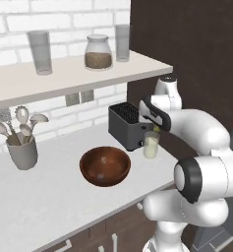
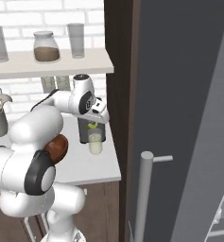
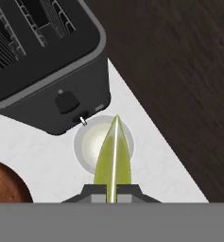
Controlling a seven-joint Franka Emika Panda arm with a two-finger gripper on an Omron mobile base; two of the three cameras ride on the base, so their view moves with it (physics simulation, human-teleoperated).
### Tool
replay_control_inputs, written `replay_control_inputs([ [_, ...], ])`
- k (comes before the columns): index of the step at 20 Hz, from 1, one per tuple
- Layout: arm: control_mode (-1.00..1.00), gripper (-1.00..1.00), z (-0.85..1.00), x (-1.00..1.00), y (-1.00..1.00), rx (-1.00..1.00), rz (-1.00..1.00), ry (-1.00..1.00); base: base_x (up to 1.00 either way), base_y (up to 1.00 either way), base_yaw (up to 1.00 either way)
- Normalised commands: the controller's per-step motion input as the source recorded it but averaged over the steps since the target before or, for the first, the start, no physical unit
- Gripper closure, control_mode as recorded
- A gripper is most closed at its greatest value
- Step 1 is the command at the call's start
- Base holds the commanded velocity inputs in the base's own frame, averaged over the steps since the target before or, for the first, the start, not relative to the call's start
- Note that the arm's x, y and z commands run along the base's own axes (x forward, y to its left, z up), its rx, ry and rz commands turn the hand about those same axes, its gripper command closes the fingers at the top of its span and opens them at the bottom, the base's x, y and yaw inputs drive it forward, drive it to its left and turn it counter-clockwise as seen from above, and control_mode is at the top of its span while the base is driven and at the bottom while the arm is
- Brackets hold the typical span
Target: Grab a lemon wedge from the fridge and one ice cube from the ice bowl, and put them in the glass of lemonade.
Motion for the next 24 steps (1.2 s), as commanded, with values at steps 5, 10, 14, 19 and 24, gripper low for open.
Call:
replay_control_inputs([
  [5,-1.00,1.00,-0.12,0.02,0.00,-0.01,0.00,0.05,0.00,0.00,0.00],
  [10,-1.00,1.00,-0.17,0.02,0.00,-0.04,0.00,0.10,0.00,0.00,0.00],
  [14,-1.00,1.00,0.00,0.12,0.11,-0.01,0.00,0.03,0.00,0.00,0.00],
  [19,-1.00,1.00,0.00,0.31,0.14,0.00,-0.01,0.02,0.00,0.00,0.00],
  [24,-1.00,1.00,-0.12,0.23,-0.07,0.00,0.00,0.00,0.00,0.00,0.00],
])
